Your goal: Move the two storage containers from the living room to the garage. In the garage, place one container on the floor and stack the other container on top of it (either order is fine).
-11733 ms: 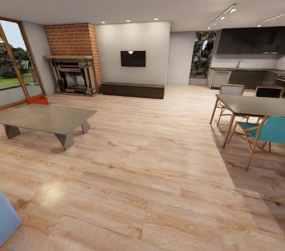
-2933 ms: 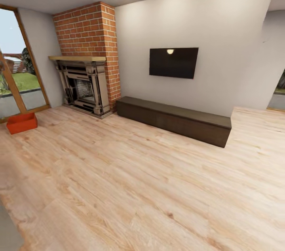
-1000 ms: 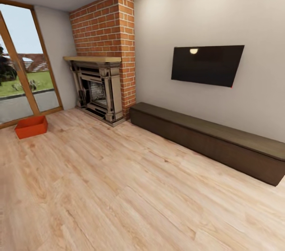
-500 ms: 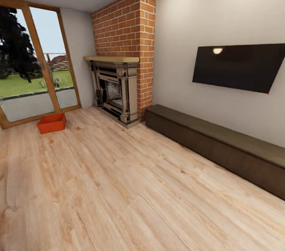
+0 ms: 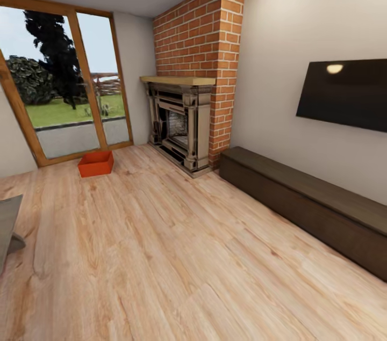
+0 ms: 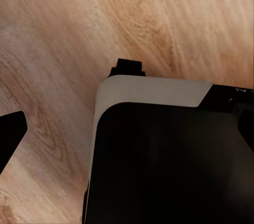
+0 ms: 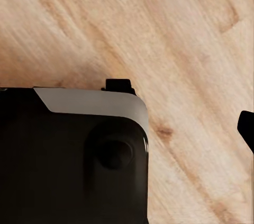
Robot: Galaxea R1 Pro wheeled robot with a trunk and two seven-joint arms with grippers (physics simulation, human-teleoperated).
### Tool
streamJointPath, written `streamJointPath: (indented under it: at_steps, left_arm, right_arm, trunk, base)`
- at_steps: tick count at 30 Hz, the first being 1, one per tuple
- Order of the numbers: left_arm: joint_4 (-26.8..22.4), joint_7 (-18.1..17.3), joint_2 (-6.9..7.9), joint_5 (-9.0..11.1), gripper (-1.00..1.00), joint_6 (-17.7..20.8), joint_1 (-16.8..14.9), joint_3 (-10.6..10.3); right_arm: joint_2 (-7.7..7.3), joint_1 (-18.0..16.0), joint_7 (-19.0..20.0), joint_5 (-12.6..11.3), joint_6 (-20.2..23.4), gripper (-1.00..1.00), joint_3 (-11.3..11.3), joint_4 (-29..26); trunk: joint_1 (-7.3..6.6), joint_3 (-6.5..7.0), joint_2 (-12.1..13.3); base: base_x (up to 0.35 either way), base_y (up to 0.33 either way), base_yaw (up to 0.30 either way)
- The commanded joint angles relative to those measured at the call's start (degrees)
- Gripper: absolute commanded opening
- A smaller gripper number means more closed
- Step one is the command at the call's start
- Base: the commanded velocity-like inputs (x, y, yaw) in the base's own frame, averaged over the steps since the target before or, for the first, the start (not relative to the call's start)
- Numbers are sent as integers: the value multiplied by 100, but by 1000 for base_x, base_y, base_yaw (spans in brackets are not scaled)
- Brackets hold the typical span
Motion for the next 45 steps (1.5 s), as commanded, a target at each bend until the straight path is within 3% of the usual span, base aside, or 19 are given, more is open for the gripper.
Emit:
streamJointPath:
  at_steps: [1, 45]
  left_arm:
    - [-3, 7, -2, 46, 100, 23, -2, 28]
    - [-10, 6, 0, 18, 100, 28, 0, 20]
  right_arm:
    - [4, -3, -7, -47, -27, 100, 46, 14]
    - [0, -3, -7, -69, -33, 100, 28, 14]
  trunk:
    - [3, -6, -3]
    - [3, -87, -3]
  base:
    - [323, 0, 269]
    - [324, 0, 269]
